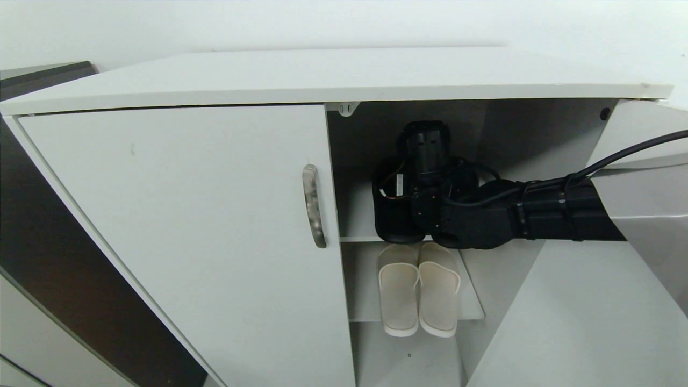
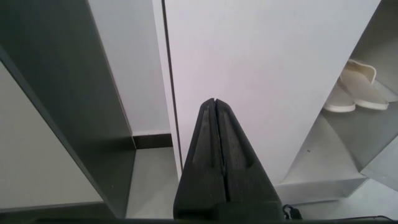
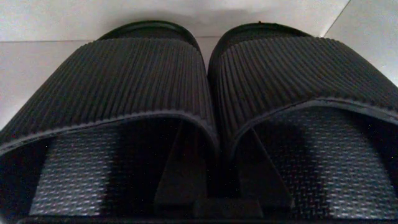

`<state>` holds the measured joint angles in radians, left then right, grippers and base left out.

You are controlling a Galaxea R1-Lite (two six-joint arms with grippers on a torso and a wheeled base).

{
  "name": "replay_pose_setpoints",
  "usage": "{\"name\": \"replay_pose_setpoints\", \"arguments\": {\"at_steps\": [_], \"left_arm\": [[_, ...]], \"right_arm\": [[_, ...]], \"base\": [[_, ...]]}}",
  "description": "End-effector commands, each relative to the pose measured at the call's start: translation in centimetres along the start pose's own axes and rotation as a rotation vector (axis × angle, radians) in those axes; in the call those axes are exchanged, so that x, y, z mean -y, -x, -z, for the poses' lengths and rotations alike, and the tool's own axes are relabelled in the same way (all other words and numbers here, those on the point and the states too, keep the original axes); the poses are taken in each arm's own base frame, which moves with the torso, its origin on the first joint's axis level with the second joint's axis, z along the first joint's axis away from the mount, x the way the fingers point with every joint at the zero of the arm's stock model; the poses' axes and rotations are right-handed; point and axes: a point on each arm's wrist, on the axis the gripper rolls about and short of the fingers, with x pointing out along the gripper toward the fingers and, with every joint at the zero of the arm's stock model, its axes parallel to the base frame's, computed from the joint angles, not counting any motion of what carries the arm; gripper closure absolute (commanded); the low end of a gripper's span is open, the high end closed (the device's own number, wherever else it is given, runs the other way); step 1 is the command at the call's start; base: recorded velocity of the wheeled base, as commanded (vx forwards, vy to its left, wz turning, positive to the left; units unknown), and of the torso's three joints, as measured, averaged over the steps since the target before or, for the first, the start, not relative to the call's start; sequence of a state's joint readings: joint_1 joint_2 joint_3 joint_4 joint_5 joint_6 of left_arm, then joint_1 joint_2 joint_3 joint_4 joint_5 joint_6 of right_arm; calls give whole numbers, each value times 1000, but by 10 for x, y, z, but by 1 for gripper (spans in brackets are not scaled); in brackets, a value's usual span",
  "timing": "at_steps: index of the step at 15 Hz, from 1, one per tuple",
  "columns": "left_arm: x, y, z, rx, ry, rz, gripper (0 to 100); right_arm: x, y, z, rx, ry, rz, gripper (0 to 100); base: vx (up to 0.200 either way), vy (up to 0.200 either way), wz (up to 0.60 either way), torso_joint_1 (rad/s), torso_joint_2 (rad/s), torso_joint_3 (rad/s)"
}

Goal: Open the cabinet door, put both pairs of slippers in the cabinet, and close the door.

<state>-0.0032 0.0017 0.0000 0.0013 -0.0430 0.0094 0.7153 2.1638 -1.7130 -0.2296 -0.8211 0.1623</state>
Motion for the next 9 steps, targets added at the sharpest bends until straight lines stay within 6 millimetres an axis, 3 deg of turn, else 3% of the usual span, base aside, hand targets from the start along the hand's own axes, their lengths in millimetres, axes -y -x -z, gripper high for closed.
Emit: {"name": "replay_pose_setpoints", "arguments": {"at_steps": [1, 2, 5, 9], "left_arm": [[0, 0, 0, 1, 0, 0, 100], [0, 0, 0, 0, 0, 0, 100], [0, 0, 0, 0, 0, 0, 100], [0, 0, 0, 0, 3, 0, 100]], "right_arm": [[-1, 0, 2, -3, 3, -1, 100], [-1, 0, 2, -3, 3, -1, 0], [0, 1, 3, -8, 7, 1, 0], [14, 29, -2, -20, 20, -22, 0]], "base": [[0, 0, 0, 0, 0, 0], [0, 0, 0, 0, 0, 0], [0, 0, 0, 0, 0, 0], [0, 0, 0, 0, 0, 0]]}}
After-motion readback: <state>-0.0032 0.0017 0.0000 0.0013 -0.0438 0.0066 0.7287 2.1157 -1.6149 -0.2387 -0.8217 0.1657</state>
